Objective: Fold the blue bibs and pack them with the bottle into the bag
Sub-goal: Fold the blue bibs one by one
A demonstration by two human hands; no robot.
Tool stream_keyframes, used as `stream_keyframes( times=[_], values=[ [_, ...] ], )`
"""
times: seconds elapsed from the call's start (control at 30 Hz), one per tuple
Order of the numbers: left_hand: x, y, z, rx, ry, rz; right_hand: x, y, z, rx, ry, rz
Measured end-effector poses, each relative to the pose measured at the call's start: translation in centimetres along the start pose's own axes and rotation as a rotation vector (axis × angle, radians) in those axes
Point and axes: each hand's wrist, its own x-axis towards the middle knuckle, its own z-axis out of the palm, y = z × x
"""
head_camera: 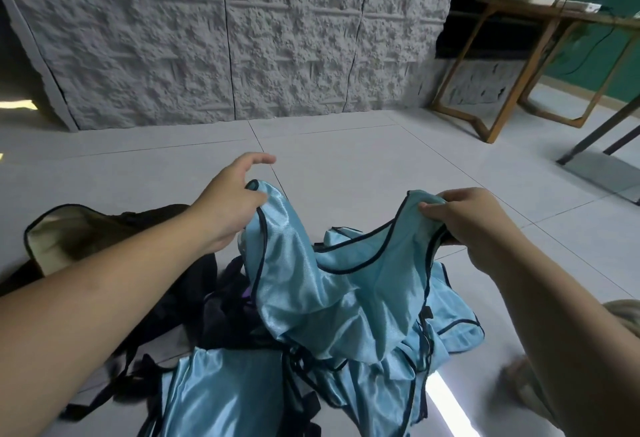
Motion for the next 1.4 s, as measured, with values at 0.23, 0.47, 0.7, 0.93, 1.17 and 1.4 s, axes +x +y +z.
stream_keyframes(
  times=[0.23,0.47,0.7,0.93,1.17,1.4],
  values=[
    [-1.5,1.2,2.7,-0.006,-0.050,0.032,-1.4,-1.6,1.8,0.092,-0.088,0.055],
    [-3.8,3.6,6.5,0.100,-0.174,0.089,-4.2,-3.8,5.7,0.189,-0.247,0.056],
    [-4.1,3.2,6.5,-0.101,-0.410,0.158,-5.6,-5.2,6.7,0.577,-0.573,0.199],
    [-3.1,4.0,4.9,0.034,-0.227,0.328,-4.4,-4.8,5.0,0.472,-0.460,-0.057],
    [-2.9,7.8,3.9,-0.257,-0.281,0.319,-2.7,-1.9,5.5,0.387,-0.687,-0.313],
    [-1.7,14.8,2.4,-0.272,-0.278,0.508,-4.0,-7.9,4.6,0.525,-0.424,-0.430]
  ],
)
